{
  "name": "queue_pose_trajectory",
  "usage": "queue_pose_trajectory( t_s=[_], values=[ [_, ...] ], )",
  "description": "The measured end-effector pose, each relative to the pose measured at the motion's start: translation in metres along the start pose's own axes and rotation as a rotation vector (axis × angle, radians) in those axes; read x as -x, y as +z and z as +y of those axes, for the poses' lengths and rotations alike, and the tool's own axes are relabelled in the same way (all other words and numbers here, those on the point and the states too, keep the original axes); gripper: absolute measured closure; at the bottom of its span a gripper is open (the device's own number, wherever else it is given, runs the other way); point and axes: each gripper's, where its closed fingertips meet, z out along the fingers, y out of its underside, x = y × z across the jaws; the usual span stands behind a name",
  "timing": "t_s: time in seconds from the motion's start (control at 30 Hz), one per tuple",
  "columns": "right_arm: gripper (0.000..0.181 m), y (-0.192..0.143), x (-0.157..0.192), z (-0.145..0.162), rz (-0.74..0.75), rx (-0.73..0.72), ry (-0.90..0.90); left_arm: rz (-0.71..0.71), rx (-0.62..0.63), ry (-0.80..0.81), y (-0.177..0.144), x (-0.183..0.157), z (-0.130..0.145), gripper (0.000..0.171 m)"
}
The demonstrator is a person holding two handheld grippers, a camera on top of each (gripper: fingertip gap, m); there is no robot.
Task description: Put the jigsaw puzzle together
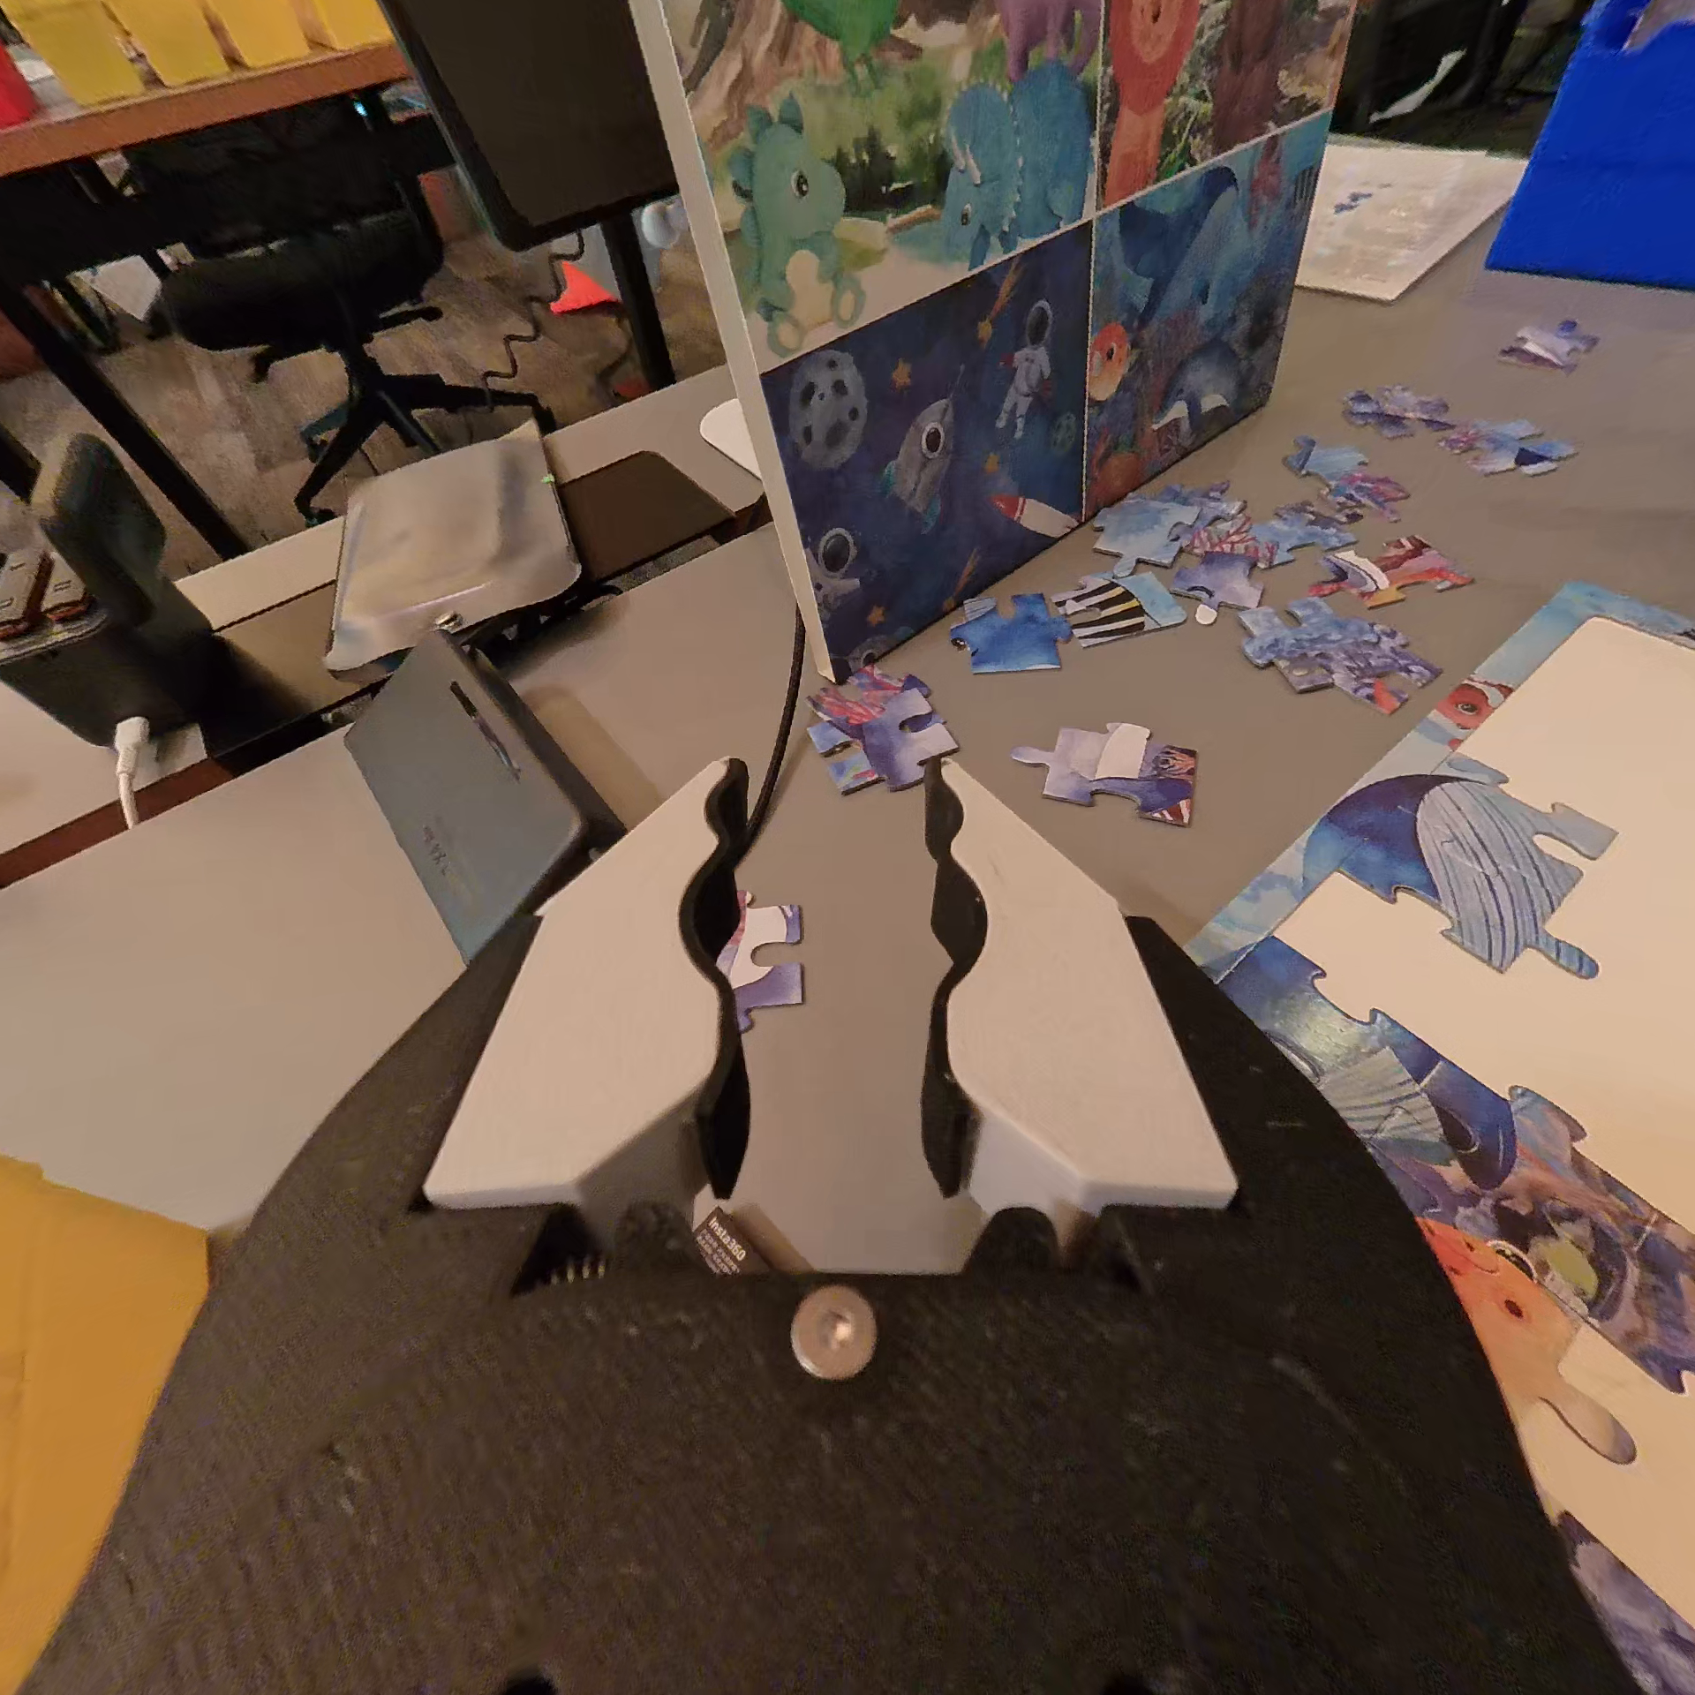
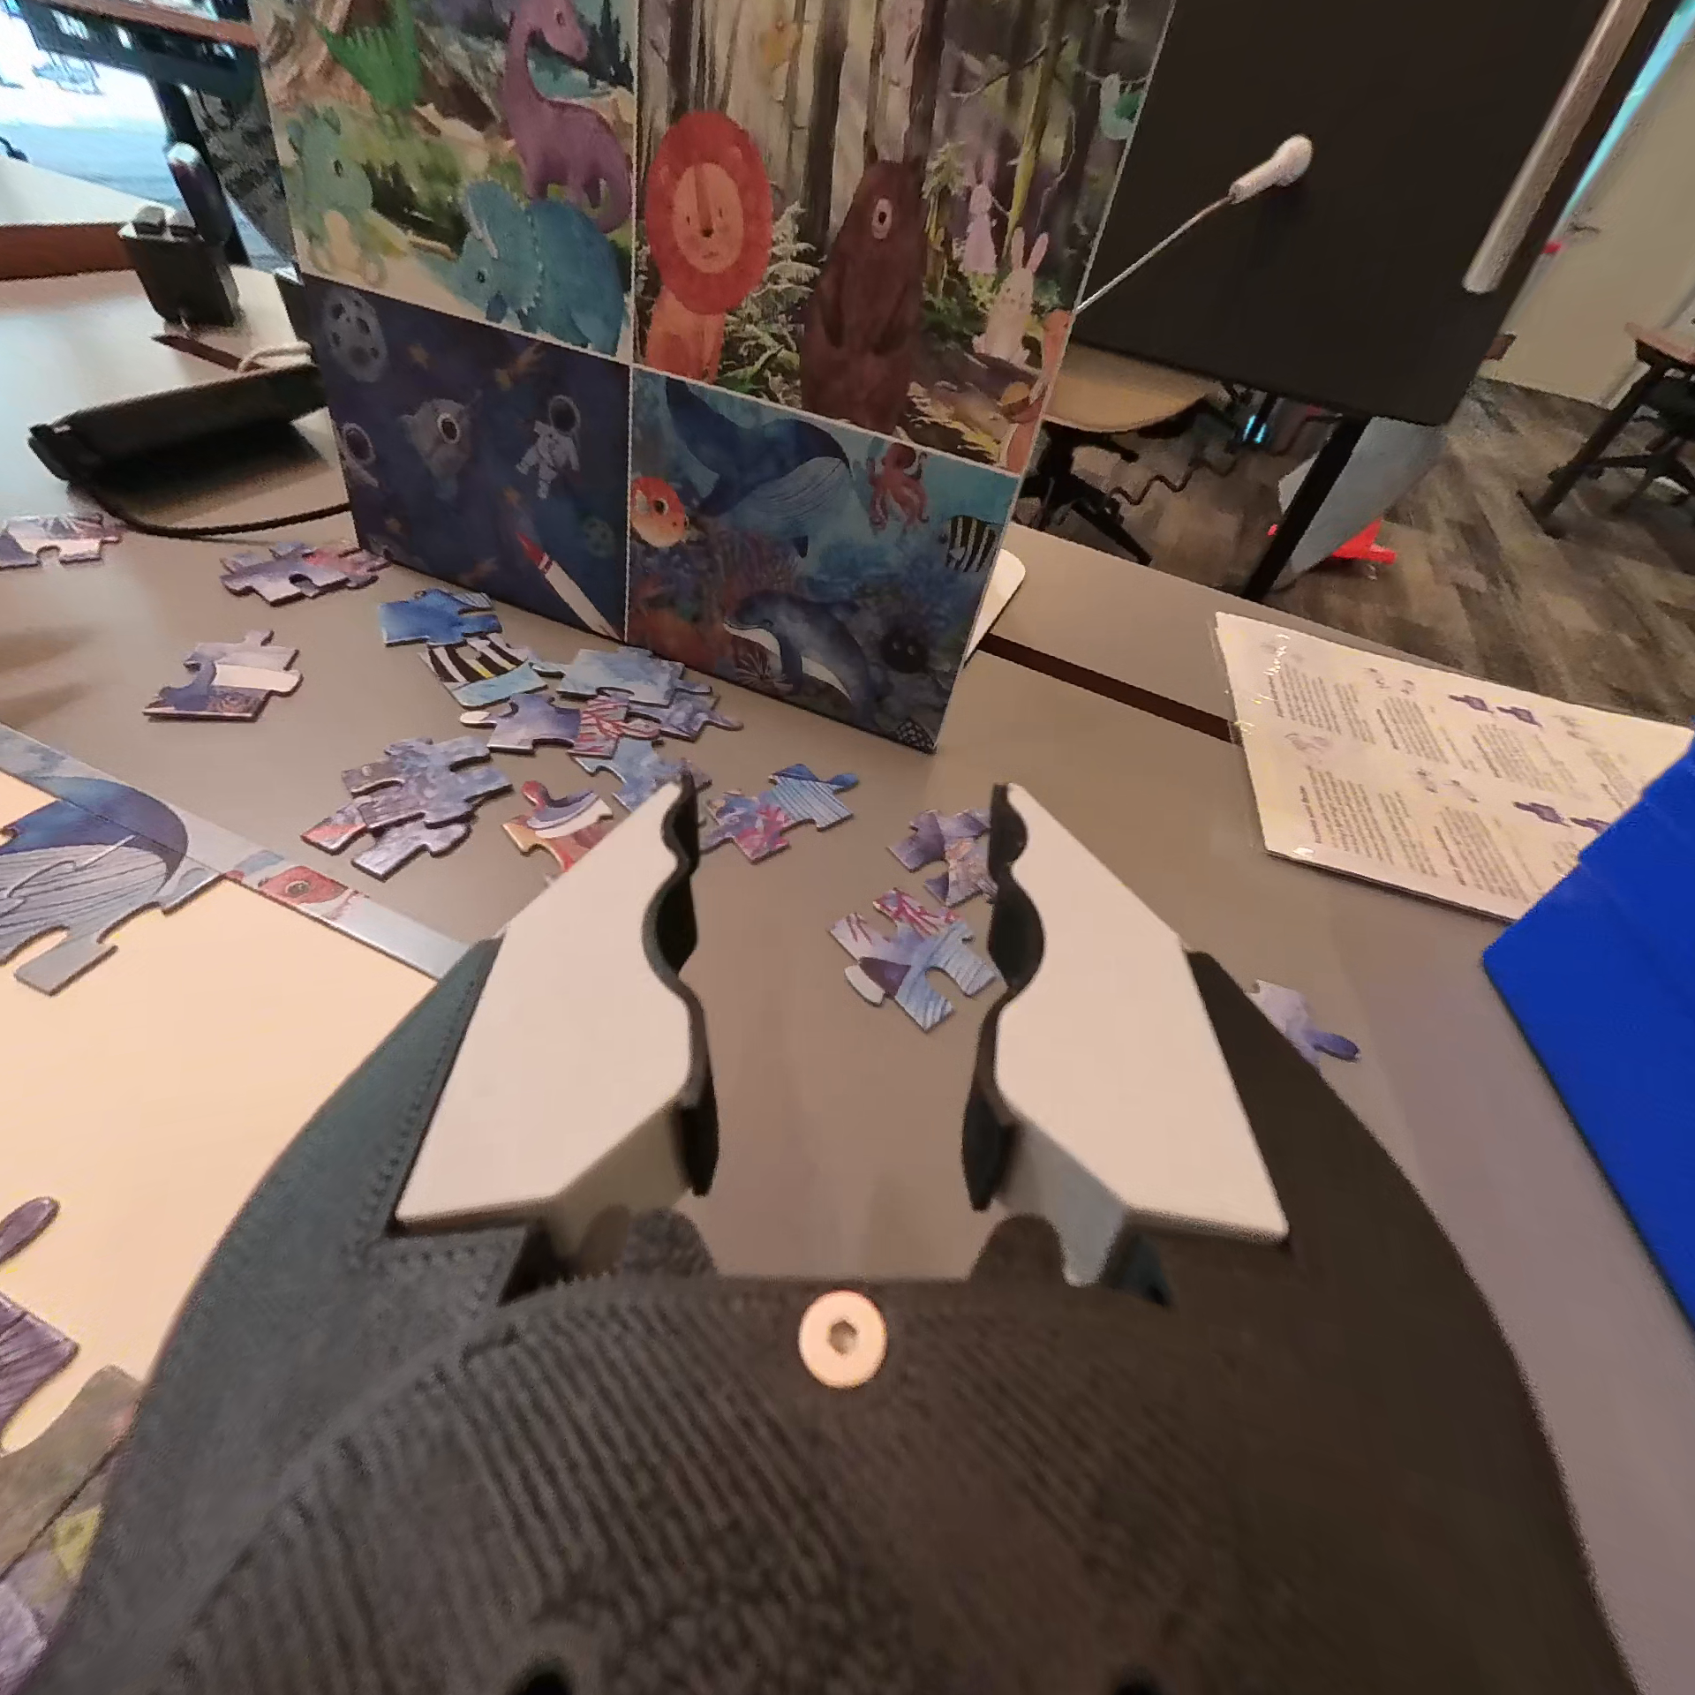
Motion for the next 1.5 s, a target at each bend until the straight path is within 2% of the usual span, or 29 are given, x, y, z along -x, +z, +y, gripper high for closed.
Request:
queue_pose_trajectory(
  t_s=[0.13, 0.3, 0.47, 0.53, 0.67, 0.9, 0.97, 1.03, 1.1, 1.2, 1.37, 1.5],
  values=[
    [0.115, 0.000, 0.005, -0.003, -0.019, -0.041, -0.008, 0.010, -0.007, -0.015, 0.000, 0.001, 0.003, 0.134],
    [0.116, 0.007, 0.000, 0.003, 0.020, -0.034, -0.092, 0.029, -0.050, -0.027, -0.005, -0.005, -0.005, 0.134],
    [0.111, 0.016, 0.000, 0.003, -0.103, -0.058, -0.018, 0.031, -0.096, 0.001, -0.011, -0.011, -0.018, 0.133],
    [0.114, 0.015, -0.005, 0.001, -0.124, -0.079, -0.022, 0.029, -0.126, -0.013, -0.014, -0.013, -0.023, 0.128],
    [0.118, 0.016, -0.021, 0.013, -0.109, -0.021, -0.126, 0.029, -0.186, -0.012, -0.020, -0.017, -0.033, 0.127],
    [0.118, 0.017, -0.032, 0.027, -0.113, 0.033, -0.201, 0.044, -0.163, 0.012, -0.013, -0.026, -0.028, 0.124],
    [0.121, 0.017, -0.030, 0.028, -0.099, 0.040, -0.222, 0.055, -0.133, -0.005, -0.008, -0.029, -0.023, 0.114],
    [0.135, 0.017, -0.029, 0.028, -0.081, 0.037, -0.241, 0.091, -0.107, -0.030, -0.004, -0.035, -0.020, 0.104],
    [0.142, 0.015, -0.029, 0.024, -0.058, 0.010, -0.255, 0.128, -0.113, -0.059, -0.004, -0.042, -0.021, 0.100],
    [0.142, 0.011, -0.034, 0.018, -0.019, -0.032, -0.244, 0.165, -0.128, -0.076, -0.006, -0.049, -0.025, 0.104],
    [0.135, 0.008, -0.047, 0.013, 0.031, -0.056, -0.176, 0.137, -0.133, -0.039, -0.007, -0.049, -0.025, 0.119],
    [0.135, 0.003, -0.068, 0.020, 0.115, -0.017, -0.157, 0.140, -0.136, -0.032, -0.007, -0.053, -0.025, 0.127]
  ],
)
